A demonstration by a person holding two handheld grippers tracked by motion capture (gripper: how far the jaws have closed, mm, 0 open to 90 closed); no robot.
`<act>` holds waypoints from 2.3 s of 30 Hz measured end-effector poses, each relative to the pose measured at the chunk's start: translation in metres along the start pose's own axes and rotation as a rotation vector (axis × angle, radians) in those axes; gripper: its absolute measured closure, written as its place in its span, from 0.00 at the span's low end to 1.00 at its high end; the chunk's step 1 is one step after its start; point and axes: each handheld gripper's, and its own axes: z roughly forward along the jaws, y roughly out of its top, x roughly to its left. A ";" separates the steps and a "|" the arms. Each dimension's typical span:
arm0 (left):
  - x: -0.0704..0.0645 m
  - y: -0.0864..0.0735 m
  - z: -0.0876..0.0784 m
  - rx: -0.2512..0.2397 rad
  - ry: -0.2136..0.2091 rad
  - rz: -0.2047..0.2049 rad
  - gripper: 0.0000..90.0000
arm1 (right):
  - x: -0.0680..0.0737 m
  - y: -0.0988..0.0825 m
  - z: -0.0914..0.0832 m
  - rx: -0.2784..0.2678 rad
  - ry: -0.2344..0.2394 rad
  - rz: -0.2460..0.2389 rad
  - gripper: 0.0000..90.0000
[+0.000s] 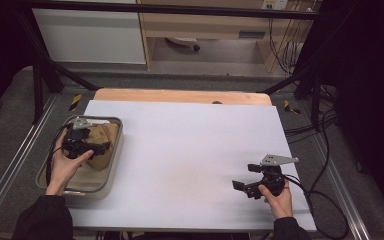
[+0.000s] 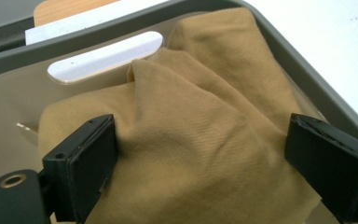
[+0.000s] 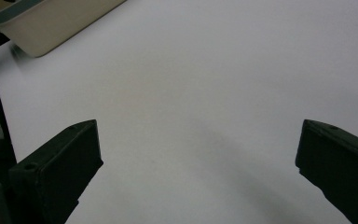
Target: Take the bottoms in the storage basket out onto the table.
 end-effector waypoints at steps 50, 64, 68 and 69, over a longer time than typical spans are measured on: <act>0.000 -0.005 0.002 0.095 0.044 0.018 0.76 | 0.000 0.000 0.000 0.001 0.006 -0.002 0.01; -0.002 -0.003 -0.003 0.098 0.053 0.008 0.80 | 0.000 0.000 0.000 0.000 0.005 -0.002 0.01; -0.002 -0.003 -0.005 0.090 0.051 0.002 0.81 | 0.000 0.000 0.000 0.000 0.006 -0.002 0.01; -0.002 -0.003 -0.006 0.090 0.050 0.000 0.81 | 0.000 0.000 0.000 0.002 0.006 -0.003 0.01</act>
